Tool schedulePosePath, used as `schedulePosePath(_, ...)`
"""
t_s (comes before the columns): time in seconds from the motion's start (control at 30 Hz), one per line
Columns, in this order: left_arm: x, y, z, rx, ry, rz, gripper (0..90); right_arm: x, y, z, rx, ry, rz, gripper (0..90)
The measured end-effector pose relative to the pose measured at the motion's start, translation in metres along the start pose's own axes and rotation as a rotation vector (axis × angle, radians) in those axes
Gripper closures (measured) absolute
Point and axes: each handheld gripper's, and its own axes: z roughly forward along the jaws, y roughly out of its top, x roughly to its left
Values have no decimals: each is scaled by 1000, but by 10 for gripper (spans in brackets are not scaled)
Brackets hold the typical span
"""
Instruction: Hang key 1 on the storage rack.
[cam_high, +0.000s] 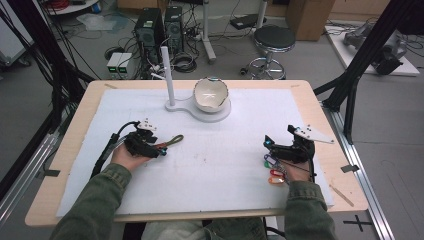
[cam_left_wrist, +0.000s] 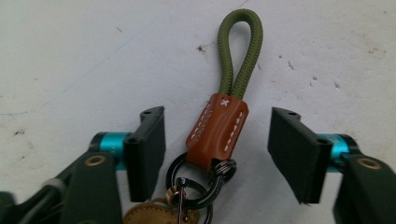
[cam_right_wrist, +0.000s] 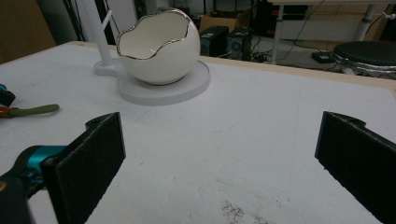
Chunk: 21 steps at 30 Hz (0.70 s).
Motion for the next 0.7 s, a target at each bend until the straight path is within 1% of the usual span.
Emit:
schedulePosePath(0.03,1,0,-1,3,11,1,502,0,0,0,1,2,1,8)
schedulePosePath(0.07,1,0,-1,3,11,1,533,0,0,0,-1,-1,-2,8)
schedulePosePath(0.1,2,0,-1,1,3,-2,533,0,0,0,-1,-1,-2,8)
schedulePosePath(0.13,2,0,-1,4,0,1,587,0,0,0,-4,-1,-5,8)
schedulePosePath(0.23,1,0,-1,4,7,16,639,1,0,-1,-5,-6,-4,8)
schedulePosePath(0.27,1,0,-1,2,7,19,639,1,0,-1,-5,-6,-4,8)
schedulePosePath(0.3,0,0,-1,5,0,30,690,0,0,-1,-11,-10,-4,8)
schedulePosePath(0.33,0,0,-1,5,0,30,709,0,0,-1,-11,-10,-4,8)
schedulePosePath(0.43,-1,0,-3,5,7,42,733,0,0,-1,-12,-10,-7,8)
schedulePosePath(0.47,-2,0,-5,3,4,47,739,0,0,-1,-12,-10,-8,8)
schedulePosePath(0.57,-3,0,-6,-2,8,51,747,0,0,-1,-13,-9,-7,8)
schedulePosePath(0.6,-3,1,-7,-1,7,59,747,0,0,-1,-13,-9,-7,8)
schedulePosePath(0.7,-4,1,-10,-7,20,63,753,0,0,-1,-11,-6,-3,8)
